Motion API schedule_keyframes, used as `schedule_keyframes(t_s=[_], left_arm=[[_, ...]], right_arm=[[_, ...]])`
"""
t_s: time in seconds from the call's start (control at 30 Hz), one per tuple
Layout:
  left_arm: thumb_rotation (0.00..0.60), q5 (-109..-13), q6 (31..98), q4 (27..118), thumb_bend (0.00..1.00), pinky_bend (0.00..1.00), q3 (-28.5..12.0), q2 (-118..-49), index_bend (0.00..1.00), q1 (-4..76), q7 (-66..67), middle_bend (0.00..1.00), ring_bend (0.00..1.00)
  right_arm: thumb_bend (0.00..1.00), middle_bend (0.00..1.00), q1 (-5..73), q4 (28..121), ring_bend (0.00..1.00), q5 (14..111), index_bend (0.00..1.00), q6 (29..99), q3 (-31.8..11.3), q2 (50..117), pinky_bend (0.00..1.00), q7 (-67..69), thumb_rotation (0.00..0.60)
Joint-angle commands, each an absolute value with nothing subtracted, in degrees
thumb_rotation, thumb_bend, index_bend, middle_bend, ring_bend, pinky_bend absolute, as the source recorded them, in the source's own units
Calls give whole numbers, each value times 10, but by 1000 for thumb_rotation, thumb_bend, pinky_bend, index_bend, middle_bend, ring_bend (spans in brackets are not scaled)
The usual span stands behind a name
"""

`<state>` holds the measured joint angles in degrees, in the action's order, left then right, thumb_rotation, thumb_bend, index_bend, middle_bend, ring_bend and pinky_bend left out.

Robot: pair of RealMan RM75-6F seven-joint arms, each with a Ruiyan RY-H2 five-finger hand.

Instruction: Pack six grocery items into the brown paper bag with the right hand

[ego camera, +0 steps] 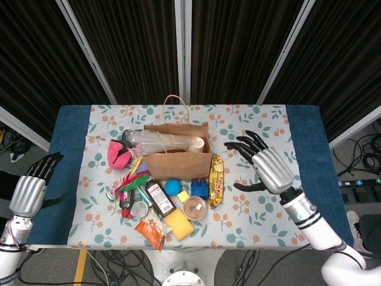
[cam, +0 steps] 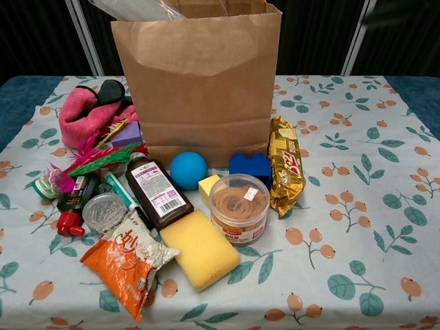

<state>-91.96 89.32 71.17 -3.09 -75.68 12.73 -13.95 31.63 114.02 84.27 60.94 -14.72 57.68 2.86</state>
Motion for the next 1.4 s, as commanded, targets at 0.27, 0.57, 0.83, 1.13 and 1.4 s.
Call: schedule_keyframes(t_s=[0.27,0.57,0.83,1.13,1.4], left_arm=[[600,-917,900,721,142,225,-32,-757,146,123,-123,199,149],[600,-914,909,724,142,225,-36,-757,146,118,-114,199,149],[600,-904,910,714,142,225,-40,-754,146,112,-123,199,149],[600,-897,900,692,142,225,-42,-760,146,114,-143,199,149],[600,-892,898,671,142,225,-44,-768,146,113,-160,199,149]], right_arm=[[0,256,307,1031,131,1037,185,564,-15,584,69,-87,600],[0,236,369,1003,98,1065,191,507,-13,652,30,-107,600],[0,166,417,965,8,1035,111,459,-28,726,0,-119,600],[0,165,444,936,5,989,108,432,-37,787,0,-137,600],[0,174,464,908,6,953,106,407,-34,824,0,-149,600]])
